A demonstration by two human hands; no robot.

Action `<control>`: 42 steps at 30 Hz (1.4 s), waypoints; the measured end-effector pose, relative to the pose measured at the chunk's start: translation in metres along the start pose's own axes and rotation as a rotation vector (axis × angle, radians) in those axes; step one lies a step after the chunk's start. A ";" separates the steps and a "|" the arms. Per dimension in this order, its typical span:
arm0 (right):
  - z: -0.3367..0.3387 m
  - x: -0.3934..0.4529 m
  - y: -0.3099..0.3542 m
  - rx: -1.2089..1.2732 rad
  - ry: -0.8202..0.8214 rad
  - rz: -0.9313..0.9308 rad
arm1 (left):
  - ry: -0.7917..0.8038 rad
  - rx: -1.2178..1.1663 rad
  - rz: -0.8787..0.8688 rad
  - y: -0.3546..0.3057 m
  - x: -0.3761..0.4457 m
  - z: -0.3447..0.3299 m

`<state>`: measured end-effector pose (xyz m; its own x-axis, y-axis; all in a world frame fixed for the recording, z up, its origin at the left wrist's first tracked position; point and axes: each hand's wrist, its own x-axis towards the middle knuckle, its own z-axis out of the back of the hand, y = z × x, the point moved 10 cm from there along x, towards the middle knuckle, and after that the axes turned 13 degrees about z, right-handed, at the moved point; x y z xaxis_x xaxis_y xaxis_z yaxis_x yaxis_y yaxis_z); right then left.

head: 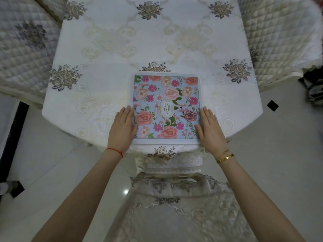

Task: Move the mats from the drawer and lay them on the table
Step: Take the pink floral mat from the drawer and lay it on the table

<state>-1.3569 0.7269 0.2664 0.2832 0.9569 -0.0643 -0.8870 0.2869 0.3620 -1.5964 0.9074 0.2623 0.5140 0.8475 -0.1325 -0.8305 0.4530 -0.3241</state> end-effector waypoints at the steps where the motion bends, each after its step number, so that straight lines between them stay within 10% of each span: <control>1: 0.001 -0.005 0.012 0.000 -0.017 0.020 | -0.008 -0.007 -0.029 -0.007 -0.009 0.002; 42: 0.002 0.063 -0.015 -0.030 -0.028 0.086 | -0.010 0.001 -0.083 -0.020 0.046 -0.005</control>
<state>-1.3251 0.7829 0.2591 0.2148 0.9766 -0.0078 -0.9191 0.2049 0.3366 -1.5547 0.9359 0.2576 0.5789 0.8098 -0.0957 -0.7852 0.5220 -0.3330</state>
